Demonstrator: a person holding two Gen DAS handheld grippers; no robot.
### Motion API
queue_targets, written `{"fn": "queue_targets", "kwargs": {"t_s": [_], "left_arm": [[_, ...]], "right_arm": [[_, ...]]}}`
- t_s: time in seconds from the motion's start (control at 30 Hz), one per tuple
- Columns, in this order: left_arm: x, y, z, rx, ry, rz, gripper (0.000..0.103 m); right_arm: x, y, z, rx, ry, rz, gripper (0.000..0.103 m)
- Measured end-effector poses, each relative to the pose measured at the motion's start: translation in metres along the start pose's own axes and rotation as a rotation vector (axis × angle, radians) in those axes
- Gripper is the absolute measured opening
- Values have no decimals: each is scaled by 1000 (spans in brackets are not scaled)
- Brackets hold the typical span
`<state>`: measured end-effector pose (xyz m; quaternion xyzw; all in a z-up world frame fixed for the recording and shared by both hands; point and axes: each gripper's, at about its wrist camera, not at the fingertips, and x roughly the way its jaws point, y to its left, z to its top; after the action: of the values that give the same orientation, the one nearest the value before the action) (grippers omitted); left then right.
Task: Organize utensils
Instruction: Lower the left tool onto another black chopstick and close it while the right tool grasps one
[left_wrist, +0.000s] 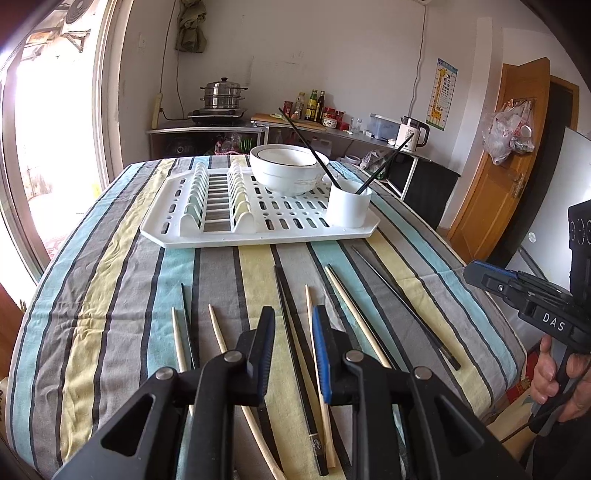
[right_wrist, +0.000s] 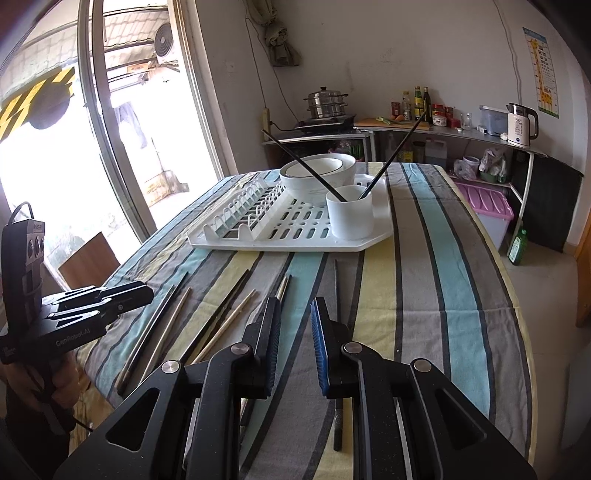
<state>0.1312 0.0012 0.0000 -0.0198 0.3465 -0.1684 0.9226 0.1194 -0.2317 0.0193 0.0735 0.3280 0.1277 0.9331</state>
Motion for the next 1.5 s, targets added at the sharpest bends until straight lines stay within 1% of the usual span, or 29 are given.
{"fn": "queue_targets", "kwargs": {"t_s": [0.2,0.27,0.37,0.47,0.63,0.8,0.97,1.13,1.33,1.43,1.47,1.5], "left_arm": [[34,0,6,4,75,13,24],[49,-1,8,13,108,38,24],[69,2,10,16,154,54,24],[81,5,12,2,178,46,24],[97,8,12,-19,213,55,24],[107,7,12,-18,230,55,24],[109,7,13,-6,222,68,24],[109,4,12,10,218,89,24],[115,-4,15,47,227,137,24],[116,-5,15,62,229,149,22],[116,-5,15,65,228,152,21],[116,-4,15,66,226,157,17]], "right_arm": [[38,2,-2,1,83,10,17],[52,3,-2,2,108,15,17],[70,5,-1,4,143,11,17],[86,7,1,5,173,12,17],[110,10,3,1,217,3,17],[127,9,4,4,250,-10,17],[132,8,6,-1,254,-21,17],[134,8,7,-11,263,-40,17],[138,15,10,-50,281,-74,17],[140,15,11,-58,287,-77,14],[141,15,11,-60,288,-79,12],[140,14,11,-62,288,-85,7]]}}
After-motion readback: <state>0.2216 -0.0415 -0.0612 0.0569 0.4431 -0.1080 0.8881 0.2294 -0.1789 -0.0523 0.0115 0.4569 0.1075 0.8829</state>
